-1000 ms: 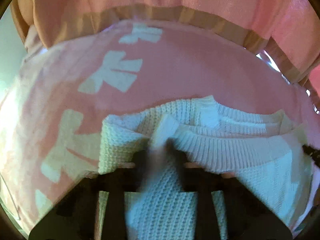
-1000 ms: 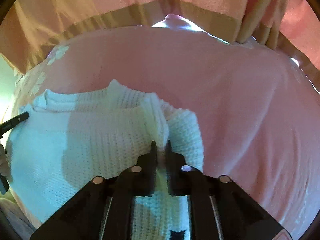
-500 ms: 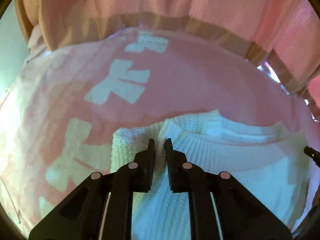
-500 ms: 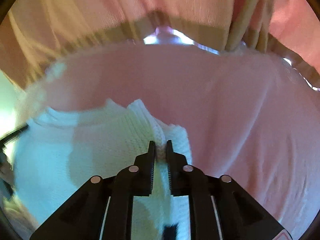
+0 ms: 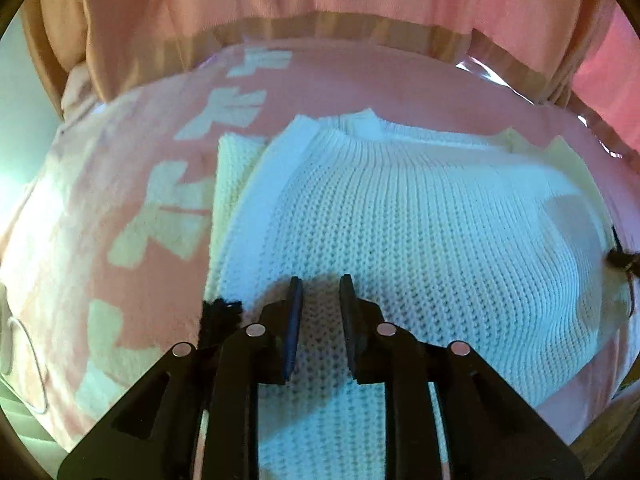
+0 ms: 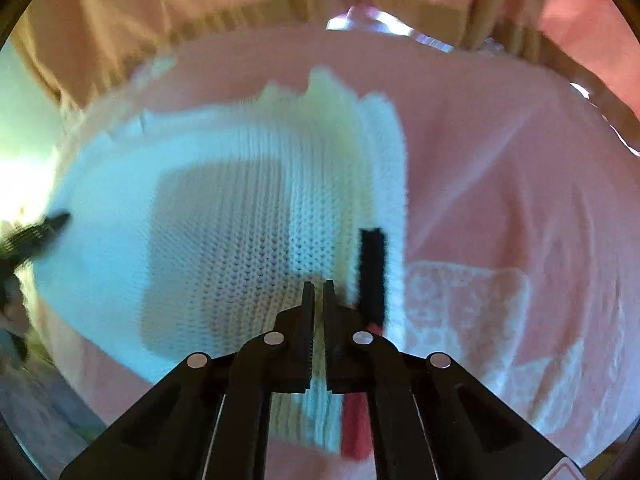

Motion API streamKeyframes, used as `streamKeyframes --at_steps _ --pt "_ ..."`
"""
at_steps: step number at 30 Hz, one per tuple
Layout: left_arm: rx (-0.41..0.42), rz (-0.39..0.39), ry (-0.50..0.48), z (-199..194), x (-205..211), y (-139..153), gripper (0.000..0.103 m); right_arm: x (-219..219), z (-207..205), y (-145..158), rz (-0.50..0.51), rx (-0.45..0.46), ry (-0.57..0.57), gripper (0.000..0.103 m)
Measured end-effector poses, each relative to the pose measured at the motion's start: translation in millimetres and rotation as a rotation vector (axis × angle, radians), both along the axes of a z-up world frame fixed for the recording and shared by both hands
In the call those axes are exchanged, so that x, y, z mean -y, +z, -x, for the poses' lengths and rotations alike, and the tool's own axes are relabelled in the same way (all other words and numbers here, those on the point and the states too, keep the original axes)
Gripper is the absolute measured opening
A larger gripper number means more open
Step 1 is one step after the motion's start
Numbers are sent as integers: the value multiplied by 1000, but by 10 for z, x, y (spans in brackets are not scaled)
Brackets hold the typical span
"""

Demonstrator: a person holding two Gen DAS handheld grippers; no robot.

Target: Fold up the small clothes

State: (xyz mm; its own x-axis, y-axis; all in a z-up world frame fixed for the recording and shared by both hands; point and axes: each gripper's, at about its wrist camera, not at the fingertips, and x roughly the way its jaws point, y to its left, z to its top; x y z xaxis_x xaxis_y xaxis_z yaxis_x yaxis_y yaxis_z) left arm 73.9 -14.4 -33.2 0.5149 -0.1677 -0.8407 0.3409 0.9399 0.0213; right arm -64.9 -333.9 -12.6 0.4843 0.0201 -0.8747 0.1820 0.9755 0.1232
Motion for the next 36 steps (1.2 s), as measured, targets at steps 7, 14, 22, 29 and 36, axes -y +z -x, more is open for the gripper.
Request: streamKeyframes --at_steps 7,14,22,29,36 --pt "5 15 50 39 -53 48 19 -60 119 -213 56 -65 0 0" --pt "48 19 78 295 -71 227 19 -175 192 191 60 99 -21 6" --pt "73 27 96 444 -28 280 27 -1009 -296 531 2 188 190 6" --pt "53 33 115 416 -116 217 27 -1675 -920 325 25 109 317 6" --pt "30 65 125 321 -216 175 27 -1705 -1379 -211 75 -18 295 3"
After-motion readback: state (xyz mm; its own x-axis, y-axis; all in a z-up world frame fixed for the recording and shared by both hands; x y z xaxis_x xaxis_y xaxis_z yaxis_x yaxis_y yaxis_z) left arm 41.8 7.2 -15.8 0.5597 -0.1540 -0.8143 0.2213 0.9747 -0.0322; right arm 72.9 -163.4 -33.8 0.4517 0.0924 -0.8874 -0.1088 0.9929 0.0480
